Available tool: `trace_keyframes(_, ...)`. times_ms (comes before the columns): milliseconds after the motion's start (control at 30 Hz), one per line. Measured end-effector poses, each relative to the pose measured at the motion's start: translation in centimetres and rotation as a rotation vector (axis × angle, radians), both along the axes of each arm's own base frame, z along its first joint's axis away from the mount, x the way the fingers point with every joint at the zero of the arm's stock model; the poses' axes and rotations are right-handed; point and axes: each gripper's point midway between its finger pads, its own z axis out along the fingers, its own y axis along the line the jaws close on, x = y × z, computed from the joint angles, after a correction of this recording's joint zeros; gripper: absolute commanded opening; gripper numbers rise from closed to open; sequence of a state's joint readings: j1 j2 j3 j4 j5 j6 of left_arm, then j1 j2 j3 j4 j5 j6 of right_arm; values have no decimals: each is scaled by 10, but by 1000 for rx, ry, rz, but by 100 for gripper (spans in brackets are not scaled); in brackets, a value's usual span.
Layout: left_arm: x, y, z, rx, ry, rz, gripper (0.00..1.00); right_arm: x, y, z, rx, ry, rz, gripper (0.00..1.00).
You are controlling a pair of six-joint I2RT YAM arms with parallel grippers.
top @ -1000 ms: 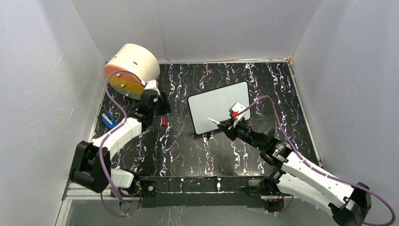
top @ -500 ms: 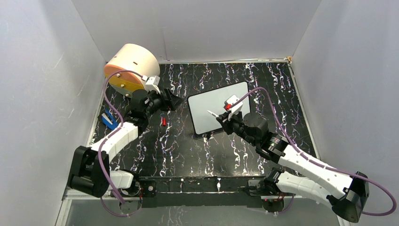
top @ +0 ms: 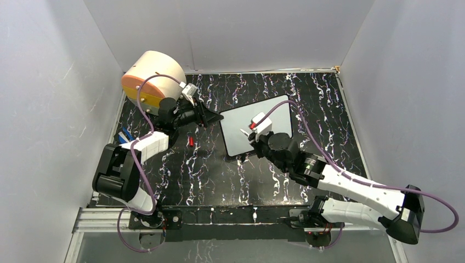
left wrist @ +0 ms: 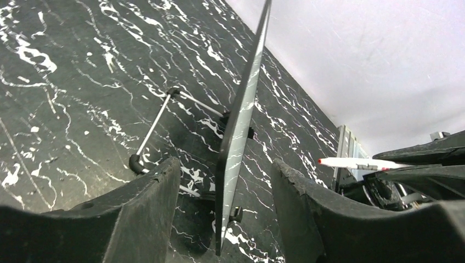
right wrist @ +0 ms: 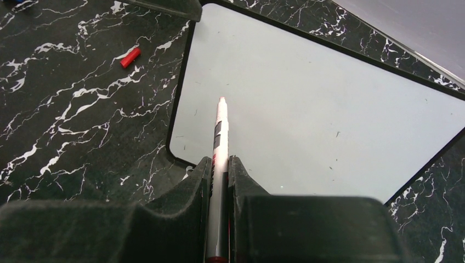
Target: Write a sentence on the whiteboard
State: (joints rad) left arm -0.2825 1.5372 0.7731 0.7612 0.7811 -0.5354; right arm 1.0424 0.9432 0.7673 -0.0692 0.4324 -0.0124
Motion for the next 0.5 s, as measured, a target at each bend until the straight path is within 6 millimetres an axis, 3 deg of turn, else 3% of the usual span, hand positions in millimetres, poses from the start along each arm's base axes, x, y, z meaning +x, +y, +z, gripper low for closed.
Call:
trace_keyframes(167, -3, -6, 4, -14, -34, -58, 51, -3, 7, -4, -42, -15, -24, 0)
trace_keyframes(500, 1, -13, -14, -13, -10, -128, 41, 4, 12, -3, -56, -44, -70, 0)
